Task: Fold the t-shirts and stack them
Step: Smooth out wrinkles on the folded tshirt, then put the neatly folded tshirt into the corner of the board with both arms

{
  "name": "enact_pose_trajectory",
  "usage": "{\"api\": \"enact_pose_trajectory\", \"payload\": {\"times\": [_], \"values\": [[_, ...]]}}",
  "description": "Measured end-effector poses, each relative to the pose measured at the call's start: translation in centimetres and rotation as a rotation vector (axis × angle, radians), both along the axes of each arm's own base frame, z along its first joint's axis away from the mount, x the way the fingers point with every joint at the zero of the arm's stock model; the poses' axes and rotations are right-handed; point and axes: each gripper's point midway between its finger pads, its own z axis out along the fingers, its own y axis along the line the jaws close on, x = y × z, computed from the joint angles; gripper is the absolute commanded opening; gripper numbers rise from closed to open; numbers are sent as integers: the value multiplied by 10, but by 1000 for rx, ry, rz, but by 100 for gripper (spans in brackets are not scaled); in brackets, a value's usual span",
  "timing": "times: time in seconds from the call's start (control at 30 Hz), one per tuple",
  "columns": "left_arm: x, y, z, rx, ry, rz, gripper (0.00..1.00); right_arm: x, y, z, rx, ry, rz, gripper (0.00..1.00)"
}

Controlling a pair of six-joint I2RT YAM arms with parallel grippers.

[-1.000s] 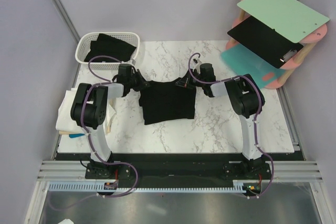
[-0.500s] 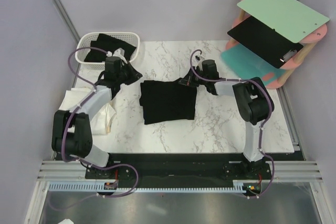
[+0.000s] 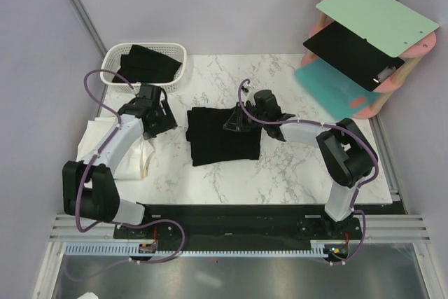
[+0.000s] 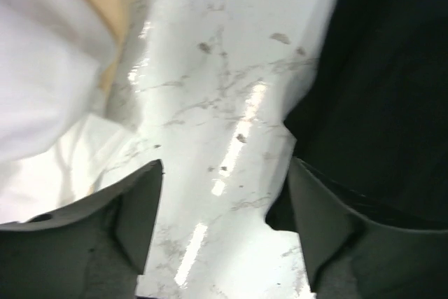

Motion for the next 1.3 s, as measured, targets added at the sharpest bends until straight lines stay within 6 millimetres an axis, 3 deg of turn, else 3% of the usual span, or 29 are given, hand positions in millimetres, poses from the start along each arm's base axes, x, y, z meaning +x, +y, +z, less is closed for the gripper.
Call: {"api": "enact_pose_trajectory", "payload": {"times": [0.13, 0.3, 0.33, 0.57, 0.63, 1.03, 1.2, 1.3], "values": [[-9, 20, -5, 114, 83, 35, 86, -11, -6, -17, -23, 44, 0, 32], [-17, 42, -13, 261, 181, 62, 88, -12, -7, -19, -27, 44, 0, 35], [-18, 46, -14, 297, 203, 65, 99, -12, -7, -18, -27, 42, 1, 36], [-10, 61, -9, 605, 309, 43, 100, -10, -9, -17, -26, 37, -4, 60], [-10, 62, -10, 667, 333, 27, 100, -8, -12, -17, -27, 38, -11, 62], [-15, 78, -43, 905, 542, -39, 100, 42, -72, -4, 60, 39, -150, 69], [-21, 85, -62, 975, 627, -59, 100, 48, -90, -5, 96, 56, -181, 69], [-25, 93, -62, 1041, 674, -73, 100, 47, -96, -6, 121, 69, -186, 69]]}}
